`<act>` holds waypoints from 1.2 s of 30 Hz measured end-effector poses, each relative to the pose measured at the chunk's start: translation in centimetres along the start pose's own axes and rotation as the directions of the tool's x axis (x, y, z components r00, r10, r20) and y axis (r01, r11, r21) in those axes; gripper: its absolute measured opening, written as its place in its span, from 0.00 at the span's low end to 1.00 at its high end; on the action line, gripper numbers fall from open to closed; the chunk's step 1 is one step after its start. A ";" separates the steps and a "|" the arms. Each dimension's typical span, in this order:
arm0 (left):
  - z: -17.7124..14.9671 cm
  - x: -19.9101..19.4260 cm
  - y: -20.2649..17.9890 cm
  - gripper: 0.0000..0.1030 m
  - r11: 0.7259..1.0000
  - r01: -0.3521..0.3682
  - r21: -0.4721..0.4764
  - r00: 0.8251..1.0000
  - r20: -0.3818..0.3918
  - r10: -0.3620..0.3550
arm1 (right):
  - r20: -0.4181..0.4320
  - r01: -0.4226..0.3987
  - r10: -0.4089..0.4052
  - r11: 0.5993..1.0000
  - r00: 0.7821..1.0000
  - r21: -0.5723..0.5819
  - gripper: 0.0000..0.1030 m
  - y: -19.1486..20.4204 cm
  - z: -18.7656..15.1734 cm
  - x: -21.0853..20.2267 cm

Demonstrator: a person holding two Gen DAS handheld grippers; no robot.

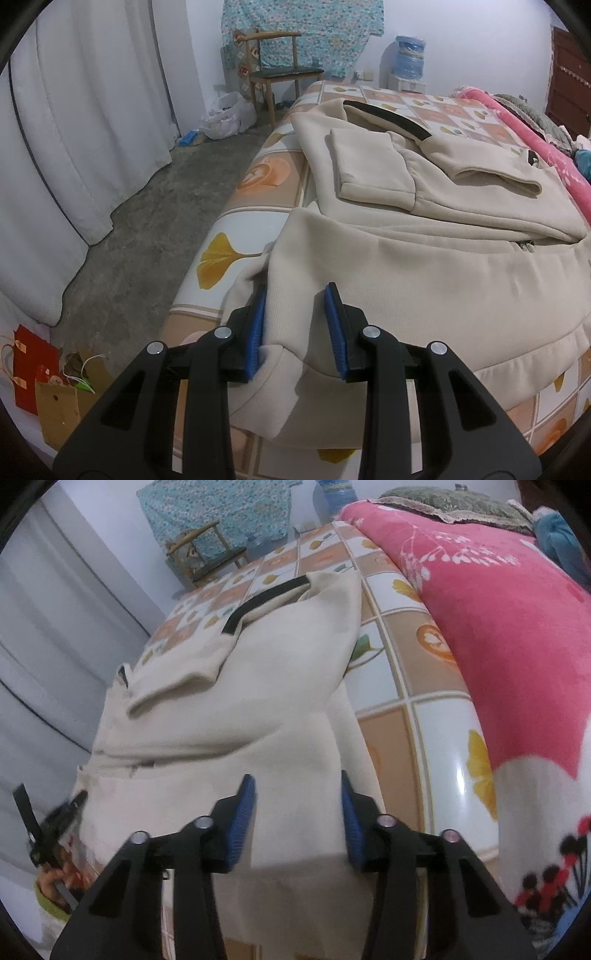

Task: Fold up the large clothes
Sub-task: 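Grasp the same jacket side edge with the right gripper beside the left gripper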

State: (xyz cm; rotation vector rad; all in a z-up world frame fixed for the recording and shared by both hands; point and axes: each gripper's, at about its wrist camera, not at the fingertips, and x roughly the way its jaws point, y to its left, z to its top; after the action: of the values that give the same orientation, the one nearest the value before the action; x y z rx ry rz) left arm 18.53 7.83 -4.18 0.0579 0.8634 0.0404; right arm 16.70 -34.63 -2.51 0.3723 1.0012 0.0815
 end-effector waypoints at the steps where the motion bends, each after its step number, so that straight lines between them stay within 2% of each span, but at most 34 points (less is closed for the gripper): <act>1: 0.0 0.0 0.0 0.29 1.000 -0.002 0.003 1.000 0.001 0.002 | 0.000 0.020 -0.020 1.000 1.000 -0.017 0.36 0.3 -0.2 -0.1; 6: 0.1 -0.1 -0.1 0.30 1.000 -0.012 0.010 1.000 0.001 0.012 | 0.010 0.112 -0.112 0.990 0.994 -0.085 0.35 1.5 -0.4 0.1; 13: 0.2 -0.1 -0.1 0.30 1.000 -0.018 0.014 1.000 -0.001 0.018 | 0.037 0.236 -0.233 0.956 0.972 -0.174 0.35 3.2 -0.6 0.8; 36: 0.1 -0.2 -0.3 0.30 0.999 -0.041 0.036 0.999 0.009 0.040 | 0.041 0.257 -0.254 0.949 0.966 -0.181 0.35 3.3 -0.7 0.9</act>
State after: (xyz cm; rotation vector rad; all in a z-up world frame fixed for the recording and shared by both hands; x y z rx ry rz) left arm 18.53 7.50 -4.01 0.1092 0.8544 0.0625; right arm 16.92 -31.14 -2.42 0.0704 1.0079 -0.0633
